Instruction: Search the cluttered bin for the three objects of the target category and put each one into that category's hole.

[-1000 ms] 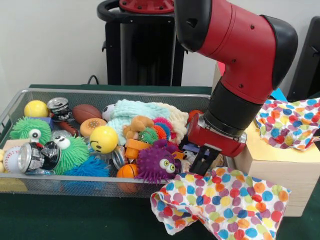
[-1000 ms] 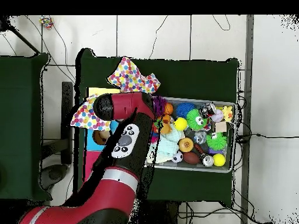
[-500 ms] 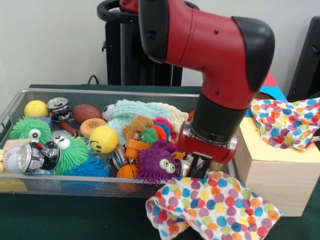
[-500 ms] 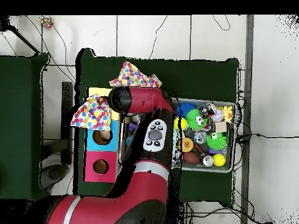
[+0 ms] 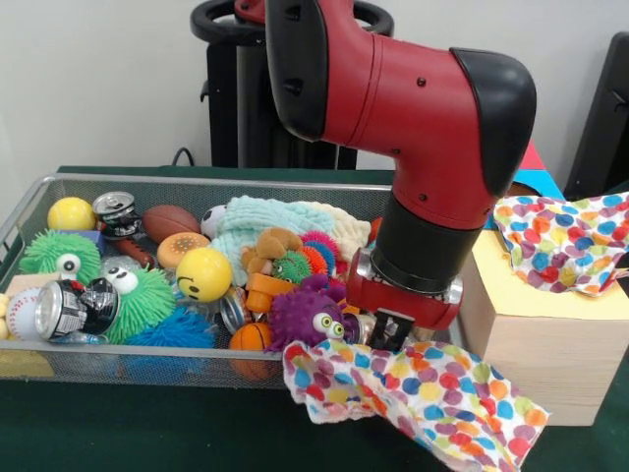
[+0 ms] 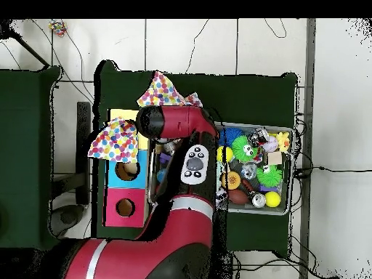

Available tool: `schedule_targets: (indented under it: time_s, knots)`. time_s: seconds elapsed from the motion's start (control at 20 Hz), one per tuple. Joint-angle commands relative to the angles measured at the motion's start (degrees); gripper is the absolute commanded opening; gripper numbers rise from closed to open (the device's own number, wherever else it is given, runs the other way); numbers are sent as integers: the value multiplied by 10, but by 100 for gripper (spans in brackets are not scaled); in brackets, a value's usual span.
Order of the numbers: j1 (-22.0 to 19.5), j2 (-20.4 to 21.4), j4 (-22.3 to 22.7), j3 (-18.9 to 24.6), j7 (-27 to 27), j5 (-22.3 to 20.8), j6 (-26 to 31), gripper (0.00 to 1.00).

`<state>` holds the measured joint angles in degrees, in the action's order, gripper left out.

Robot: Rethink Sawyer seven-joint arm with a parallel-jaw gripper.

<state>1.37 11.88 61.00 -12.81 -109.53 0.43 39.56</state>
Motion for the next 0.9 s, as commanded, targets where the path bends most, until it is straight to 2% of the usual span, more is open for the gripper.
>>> schedule_targets:
  time_s: [0.05,0.5,0.55,0.9]
  knots:
    - [-14,-24,-30,89,76,-35,30,0]
    - [-7,-18,-27,81,52,-55,31,0]
    - [-6,-18,-27,79,52,-58,27,100]
    - [-4,-15,-22,84,48,-62,28,100]
